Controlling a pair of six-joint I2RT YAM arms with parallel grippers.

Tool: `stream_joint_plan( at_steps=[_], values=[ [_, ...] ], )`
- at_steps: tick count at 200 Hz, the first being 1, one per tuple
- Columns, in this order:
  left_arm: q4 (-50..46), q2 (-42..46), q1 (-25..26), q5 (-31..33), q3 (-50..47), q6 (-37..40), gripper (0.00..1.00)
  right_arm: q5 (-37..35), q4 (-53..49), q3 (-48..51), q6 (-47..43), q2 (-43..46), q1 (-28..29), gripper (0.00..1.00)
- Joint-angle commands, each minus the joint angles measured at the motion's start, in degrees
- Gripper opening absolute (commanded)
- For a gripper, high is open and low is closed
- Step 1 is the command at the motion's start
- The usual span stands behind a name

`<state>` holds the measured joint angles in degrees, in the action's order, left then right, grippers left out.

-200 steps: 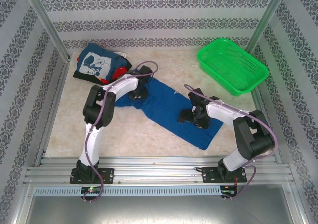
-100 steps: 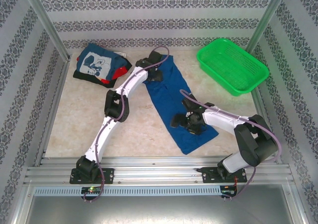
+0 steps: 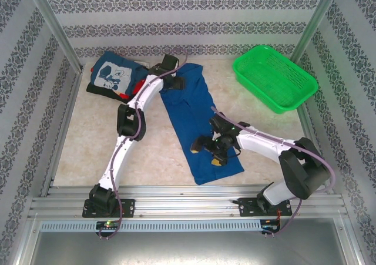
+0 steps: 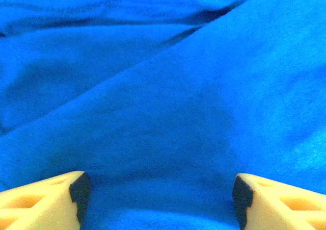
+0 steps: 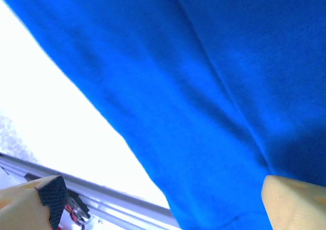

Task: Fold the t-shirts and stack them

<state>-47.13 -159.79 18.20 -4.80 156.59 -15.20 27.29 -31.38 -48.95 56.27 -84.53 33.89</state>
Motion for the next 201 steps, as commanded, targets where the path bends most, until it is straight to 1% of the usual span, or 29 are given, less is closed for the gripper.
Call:
stream_joint_plan(
  at_steps=[1,16,27,34,56,70,78,87,95,125,143,166,201],
  values=[
    [2.2,9.2,-0.4,-0.5,1.3,0.4,0.78,-2.3,-10.6,-5.6,-8.4,3.2,-3.5,0.98],
    [2.1,13.5,-0.2,0.1,-0.2,-0.3,0.78,-5.8,-14.3,-7.3,-15.0,3.0,-5.9,0.98],
    [2.2,16.0,0.1,0.5,-2.4,-1.2,0.78,-9.4,-15.3,-7.6,-18.9,2.3,-7.2,0.98],
    [1.5,16.9,0.4,1.5,-3.4,-1.7,0.78,-10.4,-15.0,-7.4,-20.7,1.5,-8.3,0.98],
    [-4.1,16.8,2.1,8.1,-4.9,-3.1,0.76,-12.9,-12.7,-7.3,-25.9,-1.6,-9.8,0.98],
    [-4.9,15.8,2.7,7.3,-6.9,-5.9,0.73,-13.6,-10.9,-7.2,-28.2,-3.2,-9.6,0.98],
    [-4.4,15.0,3.2,8.0,-8.5,-6.7,0.72,-14.1,-10.4,-7.1,-28.8,-4.2,-9.7,0.98],
    [-3.0,14.0,4.1,8.6,-9.7,-7.1,0.72,-14.1,-10.3,-6.8,-28.9,-5.1,-10.2,0.98],
    [-2.3,12.7,4.7,7.9,-9.7,-7.4,0.72,-13.8,-10.0,-6.2,-29.0,-5.4,-10.4,0.98],
    [-1.4,7.5,6.2,7.0,-6.7,-8.8,0.72,-12.4,-8.1,-2.3,-26.9,-4.8,-10.3,0.98],
    [-2.1,4.4,6.1,7.3,-4.7,-9.3,0.72,-10.6,-6.4,0.4,-24.4,-4.6,-9.2,0.98],
    [-2.2,1.1,5.9,6.0,-3.2,-9.9,0.72,-8.4,-4.1,3.2,-20.7,-4.0,-7.6,0.98],
    [2.3,-2.8,5.7,2.3,-1.7,-10.5,0.73,-4.7,-1.2,5.8,-14.7,-2.4,-5.5,0.98]
  ],
)
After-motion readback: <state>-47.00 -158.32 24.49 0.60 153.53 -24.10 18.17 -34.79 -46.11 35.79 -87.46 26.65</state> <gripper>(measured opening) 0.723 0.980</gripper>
